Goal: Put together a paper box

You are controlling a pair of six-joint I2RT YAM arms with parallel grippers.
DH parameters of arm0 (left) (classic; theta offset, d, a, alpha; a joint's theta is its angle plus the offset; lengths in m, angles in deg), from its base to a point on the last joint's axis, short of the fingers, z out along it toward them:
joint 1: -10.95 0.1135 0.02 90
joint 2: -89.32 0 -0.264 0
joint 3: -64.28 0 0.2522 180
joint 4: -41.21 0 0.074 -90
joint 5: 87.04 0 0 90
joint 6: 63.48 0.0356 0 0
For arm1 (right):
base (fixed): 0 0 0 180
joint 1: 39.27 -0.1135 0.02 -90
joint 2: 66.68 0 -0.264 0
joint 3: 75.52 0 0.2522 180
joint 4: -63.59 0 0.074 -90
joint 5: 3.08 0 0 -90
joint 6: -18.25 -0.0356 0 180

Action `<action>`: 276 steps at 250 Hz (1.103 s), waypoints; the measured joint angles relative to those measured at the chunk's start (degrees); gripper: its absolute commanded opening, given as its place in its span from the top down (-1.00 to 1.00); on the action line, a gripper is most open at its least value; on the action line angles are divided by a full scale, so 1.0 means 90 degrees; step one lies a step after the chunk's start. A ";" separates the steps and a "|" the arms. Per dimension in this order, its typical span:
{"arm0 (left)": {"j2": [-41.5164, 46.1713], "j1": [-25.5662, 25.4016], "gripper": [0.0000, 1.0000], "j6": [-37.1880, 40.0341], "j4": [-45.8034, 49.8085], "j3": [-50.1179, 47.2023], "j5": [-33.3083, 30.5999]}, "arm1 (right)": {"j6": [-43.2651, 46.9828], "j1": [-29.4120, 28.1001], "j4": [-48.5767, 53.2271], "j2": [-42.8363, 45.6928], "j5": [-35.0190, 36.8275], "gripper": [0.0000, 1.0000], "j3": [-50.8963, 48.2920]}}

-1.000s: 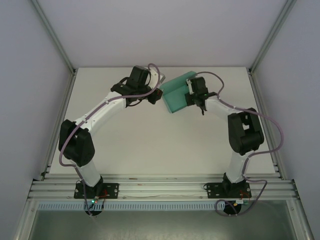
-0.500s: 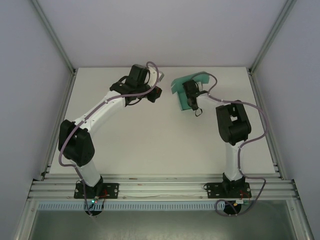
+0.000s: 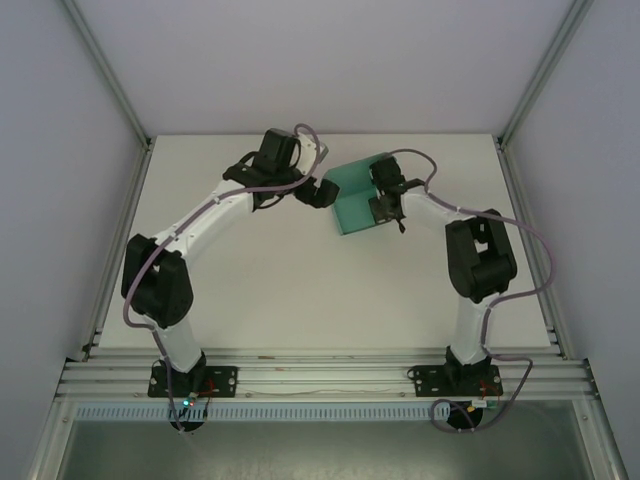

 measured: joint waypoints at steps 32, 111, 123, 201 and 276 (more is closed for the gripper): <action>-0.0452 0.0000 -0.49 0.0340 0.0046 0.0386 0.0053 | 0.0070 0.0000 0.0114 0.0236 -0.0656 1.00 -0.0138; -0.0789 0.0000 1.00 0.1117 0.0216 0.0699 0.0619 | 0.0270 -0.0010 0.0282 0.0393 -0.1518 0.92 -0.0146; -0.0777 0.0019 1.00 0.1251 0.0185 0.0644 0.0670 | 0.0296 0.0015 0.0328 0.0393 -0.1547 0.87 -0.0146; -0.0396 -0.0073 1.00 0.1579 -0.0002 0.0121 0.0736 | 0.0185 0.0012 0.0121 0.0452 -0.1547 0.52 -0.0160; -0.0216 -0.0083 1.00 0.1617 -0.0002 0.0015 0.0709 | 0.0527 0.0019 0.0080 0.0537 -0.1829 0.81 -0.0160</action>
